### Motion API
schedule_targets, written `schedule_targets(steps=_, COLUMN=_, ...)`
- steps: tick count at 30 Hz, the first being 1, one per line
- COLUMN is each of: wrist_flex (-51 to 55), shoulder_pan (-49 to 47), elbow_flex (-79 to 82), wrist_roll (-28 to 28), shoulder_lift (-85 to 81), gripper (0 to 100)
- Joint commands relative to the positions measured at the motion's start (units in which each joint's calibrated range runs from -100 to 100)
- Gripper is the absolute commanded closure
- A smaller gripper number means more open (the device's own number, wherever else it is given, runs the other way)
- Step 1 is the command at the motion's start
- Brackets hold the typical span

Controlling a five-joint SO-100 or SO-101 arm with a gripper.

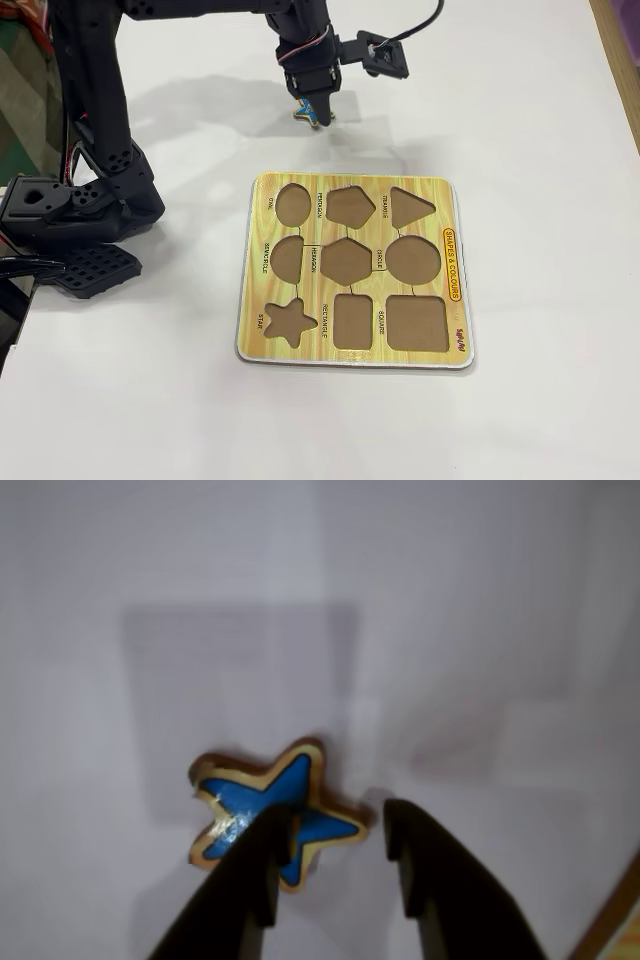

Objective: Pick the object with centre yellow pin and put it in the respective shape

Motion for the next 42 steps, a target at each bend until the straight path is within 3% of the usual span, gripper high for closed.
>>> schedule_targets(steps=1, wrist_flex=-0.7, shoulder_pan=1.0, elbow_flex=0.7, wrist_roll=-0.2, shoulder_lift=-4.7, gripper=88)
schedule_targets(steps=21, wrist_flex=-5.6, shoulder_pan=-3.3, elbow_flex=-0.2, wrist_roll=-0.2, shoulder_lift=-5.0, gripper=88)
schedule_targets(steps=32, wrist_flex=-5.9, shoulder_pan=-2.2, elbow_flex=10.4, wrist_roll=-0.2, shoulder_lift=-11.4, gripper=88)
schedule_targets(steps=42, wrist_flex=-6.3, shoulder_pan=-2.5, elbow_flex=10.3, wrist_roll=-0.2, shoulder_lift=-10.8, gripper=88)
